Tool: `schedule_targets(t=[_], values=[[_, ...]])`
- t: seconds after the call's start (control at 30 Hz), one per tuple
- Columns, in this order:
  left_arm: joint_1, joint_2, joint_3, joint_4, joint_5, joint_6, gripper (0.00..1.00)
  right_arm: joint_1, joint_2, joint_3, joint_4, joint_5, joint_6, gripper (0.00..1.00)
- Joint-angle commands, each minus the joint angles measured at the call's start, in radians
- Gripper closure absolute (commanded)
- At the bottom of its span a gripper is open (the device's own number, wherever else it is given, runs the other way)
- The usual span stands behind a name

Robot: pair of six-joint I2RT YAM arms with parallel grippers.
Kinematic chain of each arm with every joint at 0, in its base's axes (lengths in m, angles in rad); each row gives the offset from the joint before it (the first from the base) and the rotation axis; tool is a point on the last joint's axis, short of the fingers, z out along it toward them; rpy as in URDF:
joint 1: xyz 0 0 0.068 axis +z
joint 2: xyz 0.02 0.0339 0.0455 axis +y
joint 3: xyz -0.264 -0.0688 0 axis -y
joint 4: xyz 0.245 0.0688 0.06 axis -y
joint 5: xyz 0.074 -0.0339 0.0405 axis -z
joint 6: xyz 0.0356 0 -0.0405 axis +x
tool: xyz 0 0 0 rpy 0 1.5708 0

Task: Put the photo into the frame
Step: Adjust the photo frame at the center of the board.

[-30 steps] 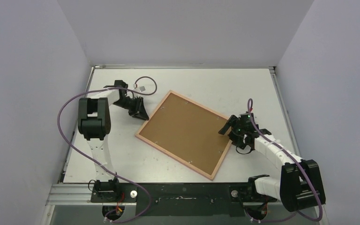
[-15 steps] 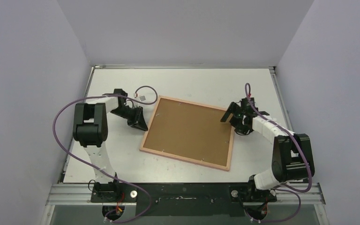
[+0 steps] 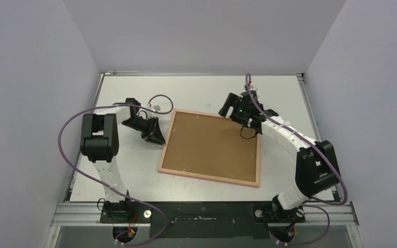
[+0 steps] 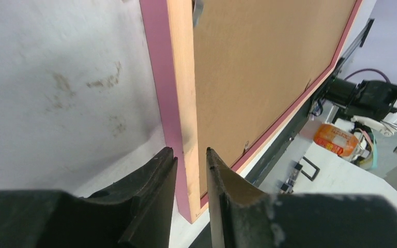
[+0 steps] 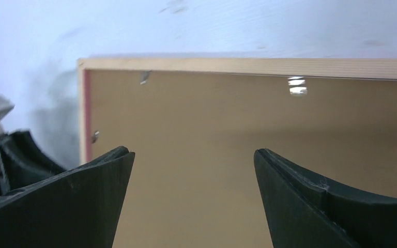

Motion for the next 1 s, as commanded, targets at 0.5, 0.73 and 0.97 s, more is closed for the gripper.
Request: schedule_targets(t=[0.5,0.73,0.97], values=[[-0.009,0.161,0.233,0.219,0.023,-0.267,0.85,0.33,0.512,0.405,0.341,-0.203,0.119,0.1],[-0.016,0.17,0.211,0.234,0.023,-0.266,0.88,0.366,0.594,0.452,0.355,-0.245,0.136,0.1],[-0.015,0.169,0.205,0.231,0.012,-0.255,0.9,0.398,0.639,0.463,0.369,-0.255,0.154,0.1]])
